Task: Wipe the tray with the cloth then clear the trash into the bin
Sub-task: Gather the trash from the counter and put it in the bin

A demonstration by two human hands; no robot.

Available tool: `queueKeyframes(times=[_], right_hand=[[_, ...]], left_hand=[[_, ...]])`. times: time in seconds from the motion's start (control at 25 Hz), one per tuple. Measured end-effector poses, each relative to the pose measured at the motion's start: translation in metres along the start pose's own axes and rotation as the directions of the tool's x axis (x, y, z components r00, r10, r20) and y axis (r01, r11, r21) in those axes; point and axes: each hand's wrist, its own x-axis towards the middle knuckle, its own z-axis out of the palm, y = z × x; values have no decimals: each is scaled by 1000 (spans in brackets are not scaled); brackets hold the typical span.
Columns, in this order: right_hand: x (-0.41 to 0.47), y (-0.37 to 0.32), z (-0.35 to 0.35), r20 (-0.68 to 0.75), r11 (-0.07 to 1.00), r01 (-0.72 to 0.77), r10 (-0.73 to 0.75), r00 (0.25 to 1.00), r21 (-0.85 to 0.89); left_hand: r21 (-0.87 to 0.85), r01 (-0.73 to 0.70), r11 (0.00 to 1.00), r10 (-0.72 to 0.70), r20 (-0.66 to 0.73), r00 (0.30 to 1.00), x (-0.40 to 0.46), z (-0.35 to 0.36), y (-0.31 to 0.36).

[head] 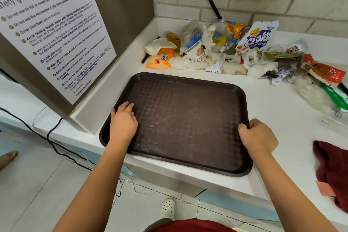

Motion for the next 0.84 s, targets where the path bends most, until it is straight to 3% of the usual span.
queueKeyframes(times=[0.28, 0.44, 0.84], right_hand=[[5, -16, 11, -37, 998, 24, -23, 999, 51], [8, -16, 17, -51, 992, 121, -120, 992, 35], [5, -12, 20, -15, 981, 161, -161, 987, 106]], left_hand=[[3, -58, 998, 58, 56, 997, 35, 3, -10], [-80, -57, 995, 61, 42, 997, 43, 3, -15], [-45, -79, 996, 80, 17, 997, 35, 3, -25]])
